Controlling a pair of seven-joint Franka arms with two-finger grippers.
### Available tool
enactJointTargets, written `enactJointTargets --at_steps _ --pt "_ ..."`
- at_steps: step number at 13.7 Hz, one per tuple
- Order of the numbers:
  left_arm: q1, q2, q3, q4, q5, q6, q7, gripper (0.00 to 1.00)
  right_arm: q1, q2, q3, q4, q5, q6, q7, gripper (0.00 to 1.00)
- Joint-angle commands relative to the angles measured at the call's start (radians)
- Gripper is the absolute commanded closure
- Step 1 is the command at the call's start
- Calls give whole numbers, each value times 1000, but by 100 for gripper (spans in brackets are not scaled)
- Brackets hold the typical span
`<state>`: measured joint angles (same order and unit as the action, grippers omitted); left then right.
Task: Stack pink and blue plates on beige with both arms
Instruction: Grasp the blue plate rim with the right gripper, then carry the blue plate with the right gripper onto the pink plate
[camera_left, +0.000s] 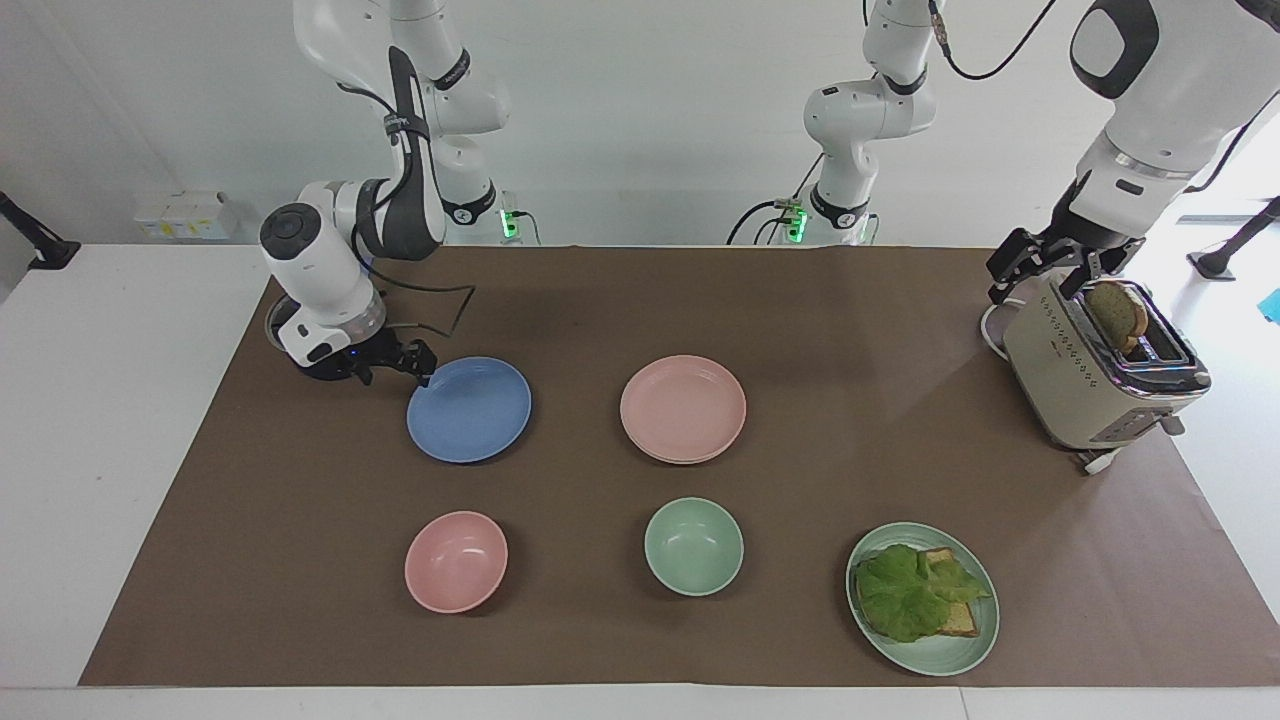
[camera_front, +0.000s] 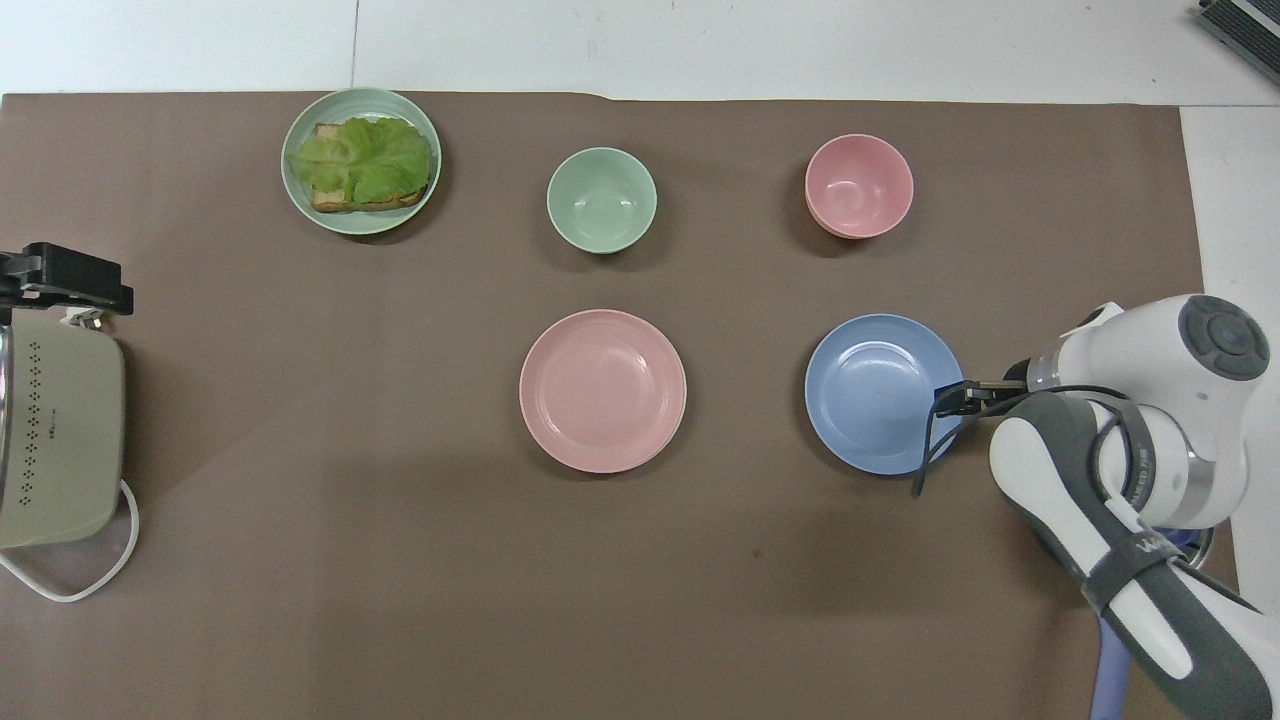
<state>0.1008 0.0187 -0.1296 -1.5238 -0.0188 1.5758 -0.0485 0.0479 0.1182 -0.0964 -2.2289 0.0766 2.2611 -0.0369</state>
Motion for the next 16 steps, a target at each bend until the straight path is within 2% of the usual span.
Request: enactJointTargets --at_steps 1,2,3,6,10,13,16 --pt "3 -6 -5 -3 19 -13 13 0 -14 27 3 -12 26 51 -84 0" --pt "2 -6 -5 -3 17 -14 15 0 -14 27 3 -12 26 51 -89 18" --pt "3 -6 -5 -3 17 -13 13 0 -14 27 3 -12 26 51 -87 44" --pt "5 -6 -5 -3 17 -13 13 0 -13 29 3 -11 26 46 -81 100" --pt "3 -5 -5 -3 17 -14 13 0 -5 29 3 26 26 2 -75 100" --pt "3 -6 -5 -3 17 -14 13 0 -2 -18 7 133 23 -164 -78 100" --pt "3 -6 -5 -3 17 -14 13 0 6 -72 18 218 9 -277 -75 100"
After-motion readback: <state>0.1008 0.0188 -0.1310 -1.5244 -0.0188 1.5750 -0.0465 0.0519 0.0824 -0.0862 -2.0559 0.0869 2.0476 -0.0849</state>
